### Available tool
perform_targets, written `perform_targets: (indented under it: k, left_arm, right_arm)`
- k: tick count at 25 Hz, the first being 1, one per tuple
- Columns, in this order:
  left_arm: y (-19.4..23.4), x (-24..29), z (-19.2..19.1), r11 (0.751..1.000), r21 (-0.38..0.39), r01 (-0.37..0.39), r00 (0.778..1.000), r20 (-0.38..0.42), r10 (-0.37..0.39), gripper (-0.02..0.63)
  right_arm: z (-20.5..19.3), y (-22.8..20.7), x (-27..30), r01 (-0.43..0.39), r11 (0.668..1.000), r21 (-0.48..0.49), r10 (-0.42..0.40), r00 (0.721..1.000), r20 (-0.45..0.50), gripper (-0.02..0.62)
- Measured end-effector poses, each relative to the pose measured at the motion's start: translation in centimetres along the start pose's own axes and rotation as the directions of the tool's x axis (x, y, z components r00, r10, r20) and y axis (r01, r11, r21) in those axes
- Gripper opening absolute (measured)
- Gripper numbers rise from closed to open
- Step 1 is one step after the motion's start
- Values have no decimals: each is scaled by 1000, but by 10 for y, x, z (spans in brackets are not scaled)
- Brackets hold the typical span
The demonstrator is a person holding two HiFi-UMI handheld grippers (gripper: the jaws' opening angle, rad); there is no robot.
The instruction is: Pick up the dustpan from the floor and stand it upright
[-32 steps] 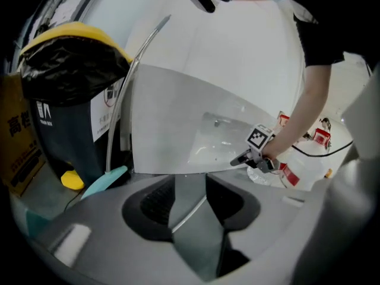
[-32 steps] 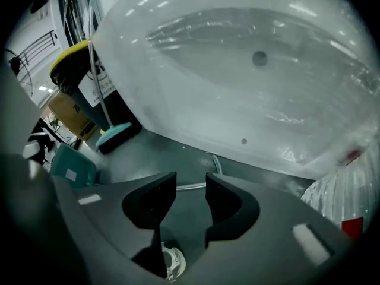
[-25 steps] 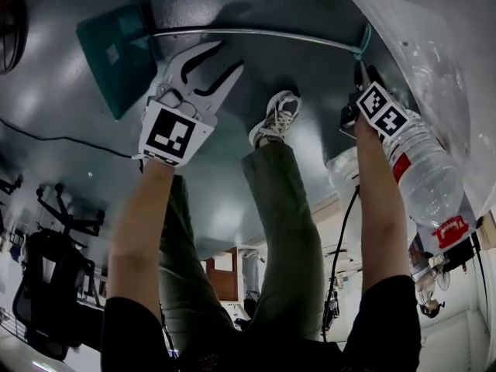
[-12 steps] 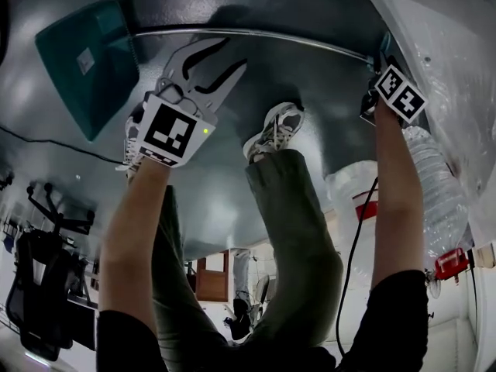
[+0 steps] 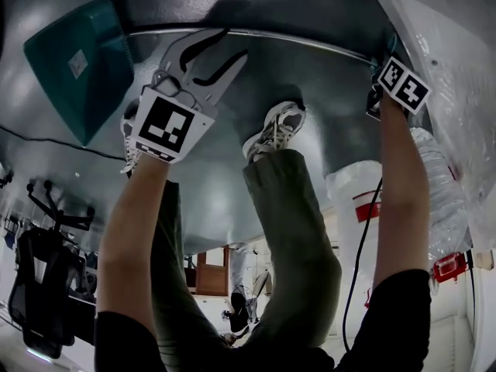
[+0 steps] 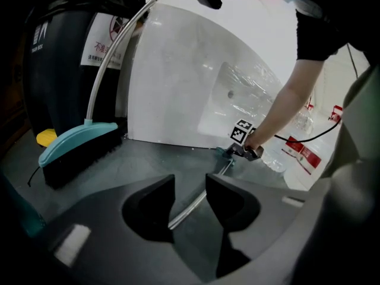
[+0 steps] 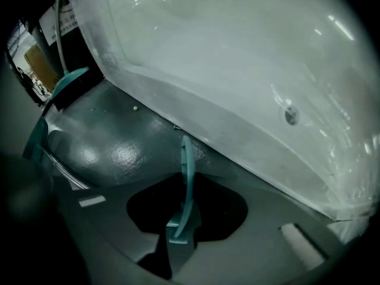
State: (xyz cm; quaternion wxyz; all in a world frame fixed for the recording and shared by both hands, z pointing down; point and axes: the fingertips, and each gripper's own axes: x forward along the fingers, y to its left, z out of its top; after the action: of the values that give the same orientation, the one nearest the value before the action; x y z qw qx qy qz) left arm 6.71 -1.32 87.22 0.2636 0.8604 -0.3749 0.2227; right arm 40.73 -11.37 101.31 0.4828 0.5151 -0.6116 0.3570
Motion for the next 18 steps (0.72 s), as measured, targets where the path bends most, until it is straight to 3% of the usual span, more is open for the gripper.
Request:
perform_targets:
  k: [8, 18]
  left_arm:
    - [1, -13, 39, 999, 24, 40, 999, 9, -40, 172]
    - [-5, -90, 114, 997, 47, 56, 996, 63, -59, 172]
  right_arm:
    - [12, 1, -59, 58, 998, 23, -59, 997, 44, 61]
    - [38, 32, -223, 164, 983, 81, -178, 958, 224, 63]
